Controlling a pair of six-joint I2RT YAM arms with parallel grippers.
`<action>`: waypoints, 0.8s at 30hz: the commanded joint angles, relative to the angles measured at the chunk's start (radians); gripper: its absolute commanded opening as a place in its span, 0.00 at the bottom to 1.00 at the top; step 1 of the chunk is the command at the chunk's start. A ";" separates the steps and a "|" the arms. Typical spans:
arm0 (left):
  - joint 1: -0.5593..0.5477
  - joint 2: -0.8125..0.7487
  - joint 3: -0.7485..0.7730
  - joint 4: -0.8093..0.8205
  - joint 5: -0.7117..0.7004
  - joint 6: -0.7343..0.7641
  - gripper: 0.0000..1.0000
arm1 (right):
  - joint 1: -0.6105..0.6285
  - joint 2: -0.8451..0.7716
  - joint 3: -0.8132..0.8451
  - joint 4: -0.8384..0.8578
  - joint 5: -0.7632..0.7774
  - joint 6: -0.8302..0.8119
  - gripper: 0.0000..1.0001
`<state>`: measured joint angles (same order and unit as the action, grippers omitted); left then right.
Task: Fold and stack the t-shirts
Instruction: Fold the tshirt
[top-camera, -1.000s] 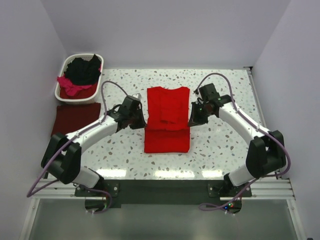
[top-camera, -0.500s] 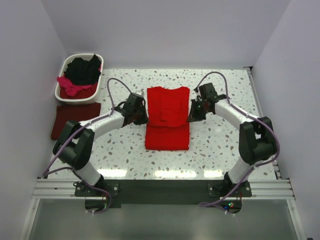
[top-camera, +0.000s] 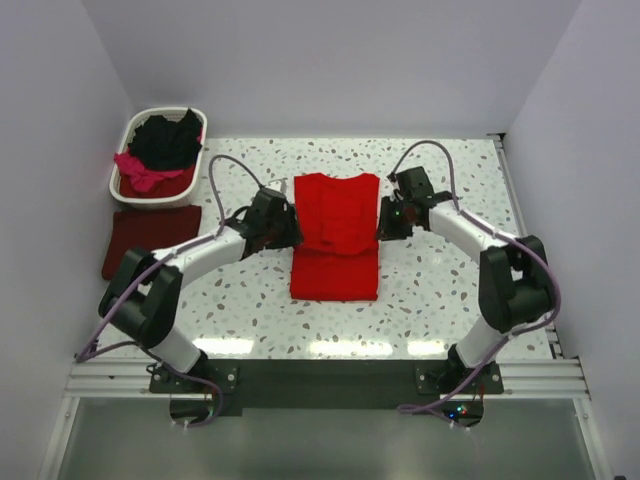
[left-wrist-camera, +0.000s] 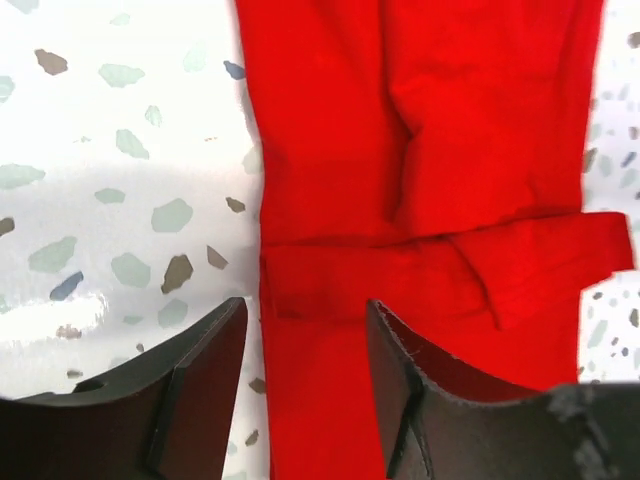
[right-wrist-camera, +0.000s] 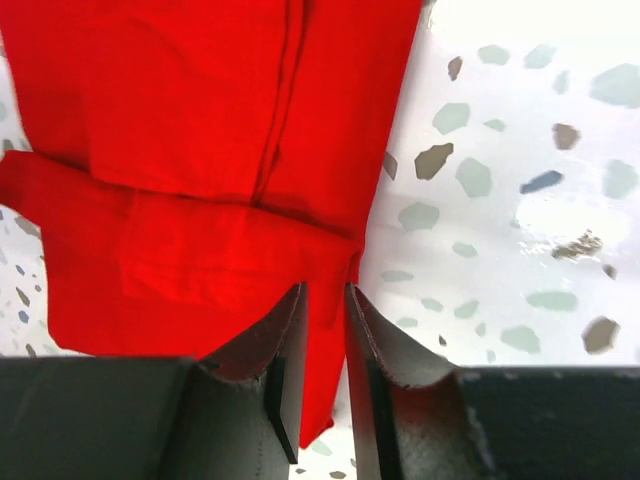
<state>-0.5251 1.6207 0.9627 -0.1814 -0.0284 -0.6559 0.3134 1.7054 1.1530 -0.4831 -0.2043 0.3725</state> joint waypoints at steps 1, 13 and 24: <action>-0.067 -0.137 -0.050 0.045 -0.085 0.024 0.57 | 0.047 -0.156 -0.022 0.035 0.118 -0.021 0.26; -0.282 -0.154 -0.251 0.129 -0.099 -0.065 0.27 | 0.240 -0.167 -0.194 0.265 0.043 0.075 0.22; -0.302 -0.107 -0.285 0.135 -0.071 -0.108 0.26 | 0.270 0.008 -0.121 0.331 0.141 0.080 0.16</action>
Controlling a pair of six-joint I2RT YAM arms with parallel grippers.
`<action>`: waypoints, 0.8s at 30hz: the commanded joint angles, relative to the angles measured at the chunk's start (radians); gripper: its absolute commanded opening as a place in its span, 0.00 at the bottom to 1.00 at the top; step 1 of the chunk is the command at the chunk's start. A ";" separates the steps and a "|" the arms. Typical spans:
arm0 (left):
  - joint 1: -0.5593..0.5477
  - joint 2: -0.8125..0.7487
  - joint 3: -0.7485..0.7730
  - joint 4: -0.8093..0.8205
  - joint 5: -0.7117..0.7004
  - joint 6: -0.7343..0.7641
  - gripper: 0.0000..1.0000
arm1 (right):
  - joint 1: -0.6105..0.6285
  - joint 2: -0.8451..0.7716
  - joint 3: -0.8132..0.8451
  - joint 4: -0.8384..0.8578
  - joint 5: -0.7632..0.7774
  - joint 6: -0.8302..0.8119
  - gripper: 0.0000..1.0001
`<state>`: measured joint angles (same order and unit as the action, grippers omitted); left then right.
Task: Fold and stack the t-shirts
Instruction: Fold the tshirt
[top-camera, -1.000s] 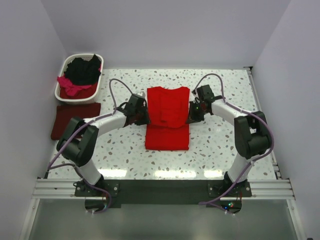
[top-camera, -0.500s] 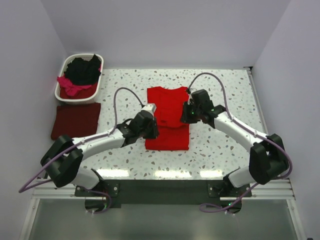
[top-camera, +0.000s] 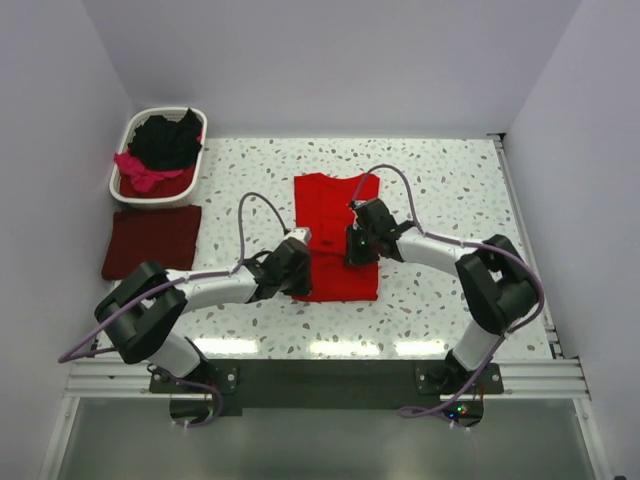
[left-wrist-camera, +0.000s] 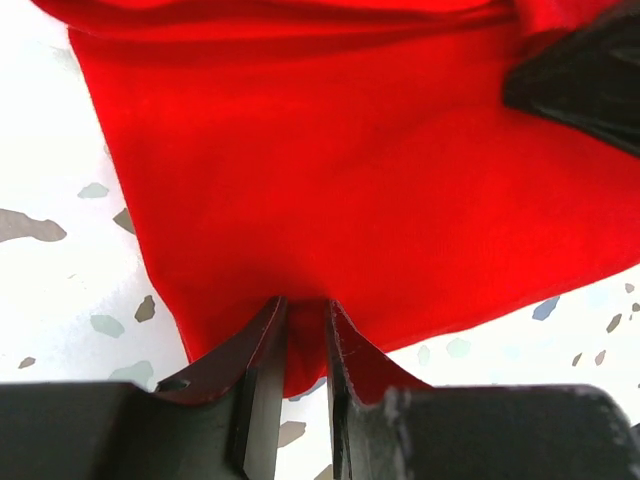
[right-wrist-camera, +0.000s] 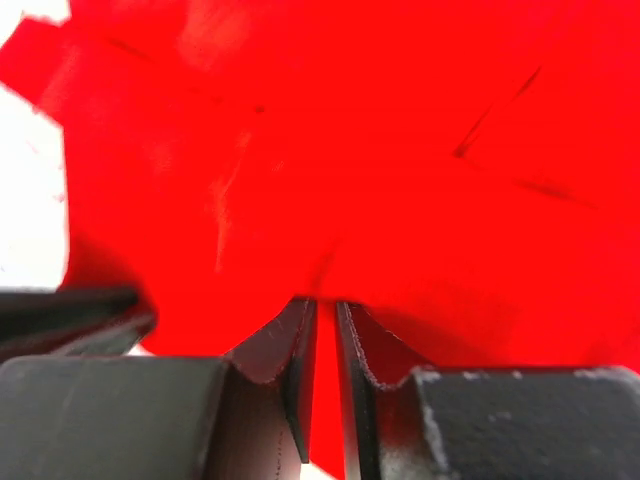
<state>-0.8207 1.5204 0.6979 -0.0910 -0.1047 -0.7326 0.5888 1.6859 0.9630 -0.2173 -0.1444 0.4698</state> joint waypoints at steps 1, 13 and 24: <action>-0.006 -0.009 -0.031 0.048 0.008 -0.034 0.26 | -0.020 0.038 0.092 0.061 0.106 -0.034 0.16; 0.040 -0.181 -0.084 0.164 0.037 -0.060 0.31 | -0.198 -0.034 0.267 0.119 -0.122 -0.016 0.23; 0.279 0.045 0.075 0.404 0.236 -0.005 0.28 | -0.311 0.041 -0.023 0.456 -0.481 0.151 0.24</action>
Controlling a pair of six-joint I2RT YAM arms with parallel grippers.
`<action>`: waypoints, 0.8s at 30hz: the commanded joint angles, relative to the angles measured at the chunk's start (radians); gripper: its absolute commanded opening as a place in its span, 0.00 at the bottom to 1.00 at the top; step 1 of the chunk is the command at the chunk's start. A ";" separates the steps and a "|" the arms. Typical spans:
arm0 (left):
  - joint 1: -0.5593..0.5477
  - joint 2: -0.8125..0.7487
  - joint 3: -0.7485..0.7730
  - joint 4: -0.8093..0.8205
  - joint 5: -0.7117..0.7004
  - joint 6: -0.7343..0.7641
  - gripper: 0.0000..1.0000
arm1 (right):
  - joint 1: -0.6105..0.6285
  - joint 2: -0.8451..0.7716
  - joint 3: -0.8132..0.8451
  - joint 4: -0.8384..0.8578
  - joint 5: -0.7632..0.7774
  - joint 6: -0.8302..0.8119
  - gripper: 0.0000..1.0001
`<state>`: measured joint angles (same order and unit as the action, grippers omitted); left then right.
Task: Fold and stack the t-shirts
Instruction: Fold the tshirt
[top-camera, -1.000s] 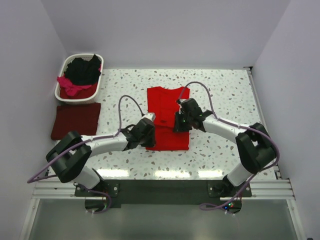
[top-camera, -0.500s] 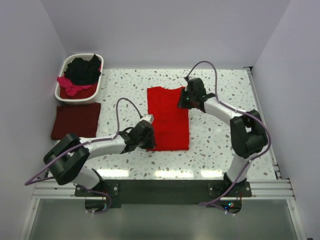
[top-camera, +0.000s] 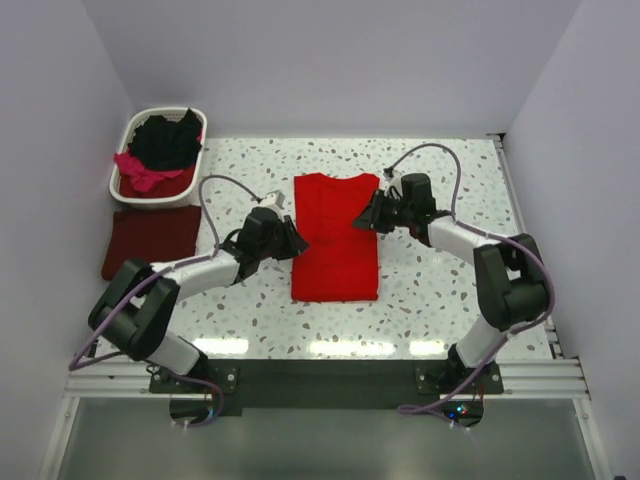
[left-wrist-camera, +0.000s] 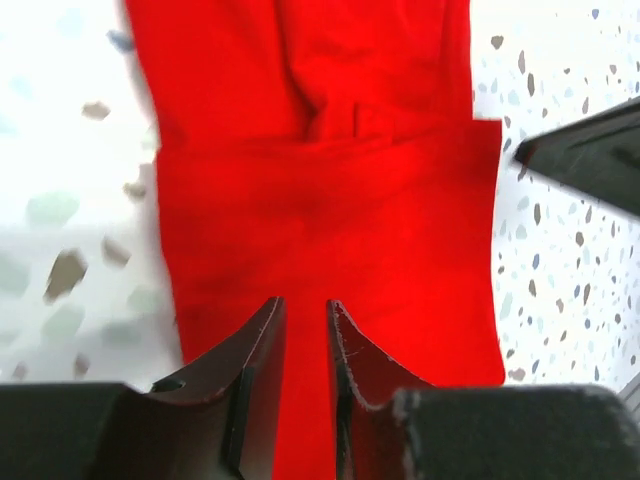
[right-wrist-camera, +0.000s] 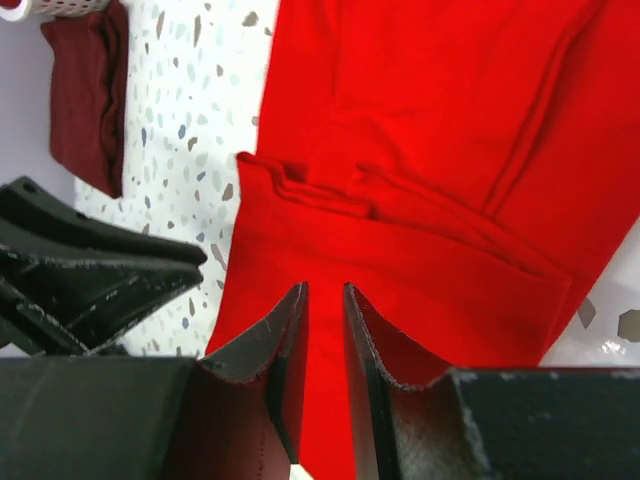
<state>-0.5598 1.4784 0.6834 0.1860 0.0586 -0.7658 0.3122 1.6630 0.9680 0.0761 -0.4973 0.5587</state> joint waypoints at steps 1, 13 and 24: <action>0.026 0.121 0.108 0.144 0.087 0.025 0.27 | -0.057 0.089 -0.032 0.201 -0.145 0.072 0.24; 0.120 0.218 0.121 0.101 0.159 0.036 0.27 | -0.159 0.079 -0.103 0.212 -0.177 0.075 0.26; -0.041 -0.130 -0.134 -0.039 0.196 0.026 0.28 | -0.052 -0.181 -0.396 0.280 -0.401 0.178 0.35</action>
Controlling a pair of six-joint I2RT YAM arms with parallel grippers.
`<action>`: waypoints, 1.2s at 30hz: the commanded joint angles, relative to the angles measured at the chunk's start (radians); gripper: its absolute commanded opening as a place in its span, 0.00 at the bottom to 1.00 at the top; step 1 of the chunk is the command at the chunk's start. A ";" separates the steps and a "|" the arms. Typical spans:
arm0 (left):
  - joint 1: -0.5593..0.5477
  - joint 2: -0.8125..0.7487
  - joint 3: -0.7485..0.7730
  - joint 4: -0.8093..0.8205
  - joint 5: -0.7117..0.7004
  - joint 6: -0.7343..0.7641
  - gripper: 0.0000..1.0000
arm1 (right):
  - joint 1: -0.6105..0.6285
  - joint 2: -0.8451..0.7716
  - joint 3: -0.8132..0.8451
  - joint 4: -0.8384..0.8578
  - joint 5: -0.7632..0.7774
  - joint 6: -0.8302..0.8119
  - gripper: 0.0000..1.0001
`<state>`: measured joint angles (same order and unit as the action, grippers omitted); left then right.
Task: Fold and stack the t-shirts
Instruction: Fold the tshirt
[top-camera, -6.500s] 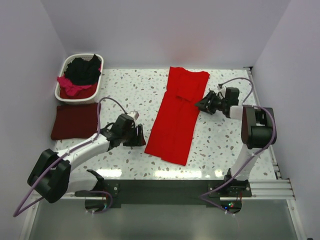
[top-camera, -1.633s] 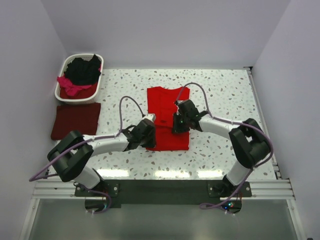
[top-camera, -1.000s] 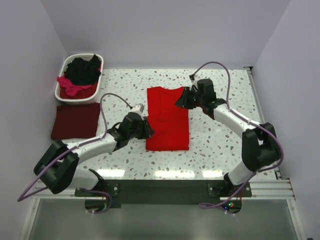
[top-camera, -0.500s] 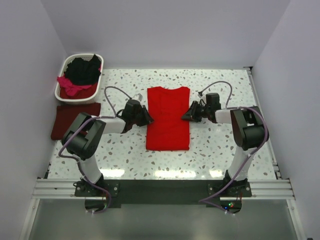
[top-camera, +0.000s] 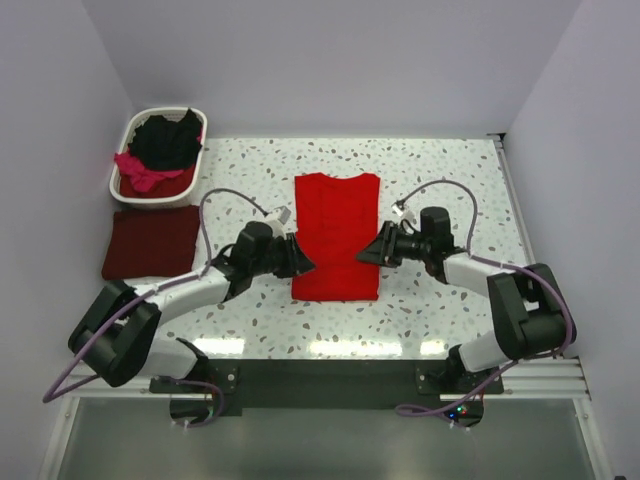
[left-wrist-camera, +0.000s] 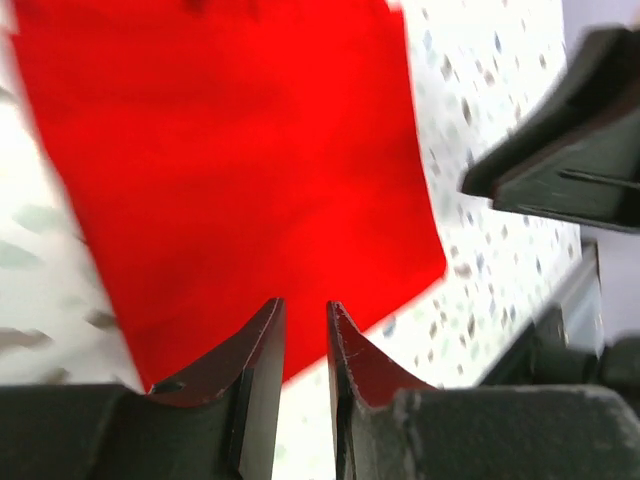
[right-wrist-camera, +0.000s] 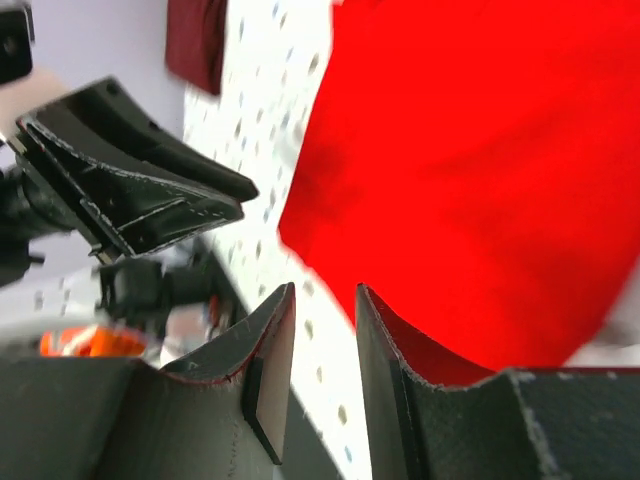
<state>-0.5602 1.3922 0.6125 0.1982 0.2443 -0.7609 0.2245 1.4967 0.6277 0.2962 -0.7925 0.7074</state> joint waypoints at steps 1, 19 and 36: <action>-0.052 -0.045 -0.085 -0.043 0.015 0.008 0.27 | 0.036 -0.013 -0.107 0.099 -0.114 0.035 0.35; -0.056 -0.292 -0.237 -0.379 -0.200 -0.104 0.23 | -0.051 -0.146 -0.195 -0.429 0.153 -0.218 0.35; -0.265 -0.069 0.115 -0.632 -0.419 -0.064 0.66 | 0.309 -0.332 0.030 -0.852 0.779 -0.154 0.55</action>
<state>-0.7963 1.2896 0.6605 -0.4133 -0.1020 -0.8440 0.5072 1.1465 0.6079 -0.5083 -0.1280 0.5270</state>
